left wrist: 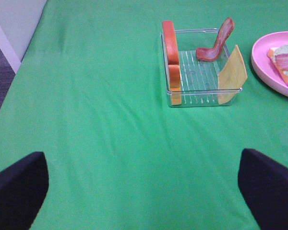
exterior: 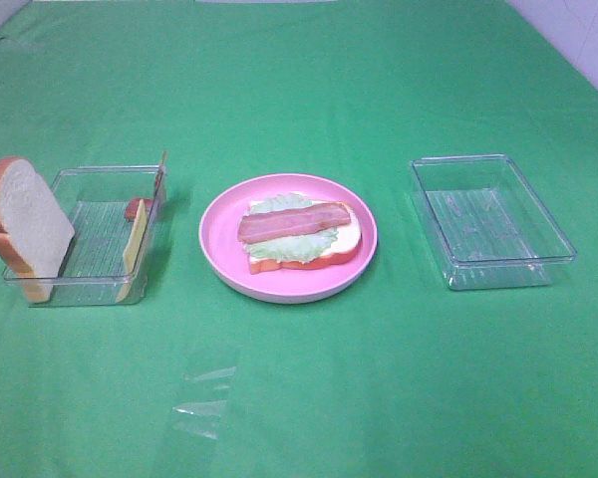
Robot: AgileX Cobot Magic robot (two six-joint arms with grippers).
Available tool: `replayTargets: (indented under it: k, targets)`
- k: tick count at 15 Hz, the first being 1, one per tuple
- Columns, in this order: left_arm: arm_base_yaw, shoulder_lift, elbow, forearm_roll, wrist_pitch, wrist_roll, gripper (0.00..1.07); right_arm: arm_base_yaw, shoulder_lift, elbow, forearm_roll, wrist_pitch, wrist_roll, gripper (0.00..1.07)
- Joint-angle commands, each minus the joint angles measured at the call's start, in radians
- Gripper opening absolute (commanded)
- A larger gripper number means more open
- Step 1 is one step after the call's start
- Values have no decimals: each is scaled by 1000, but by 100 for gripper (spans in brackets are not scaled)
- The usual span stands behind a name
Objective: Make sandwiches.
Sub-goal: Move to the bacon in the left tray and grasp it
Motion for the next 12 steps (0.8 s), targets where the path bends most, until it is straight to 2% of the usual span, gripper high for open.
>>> replayTargets:
  k: [1,5,12]
  targets:
    - [-6,-15,-1,1,-11,0,100,1,-149,51,-4,8,7,91]
    - [-6,-15,-1,1,-11,0,100,1,-320,97,21,-9,-49,91]
    - [-6,-11,-1,10,-12,0,100,0,-314,97,29,-9,-55,91]
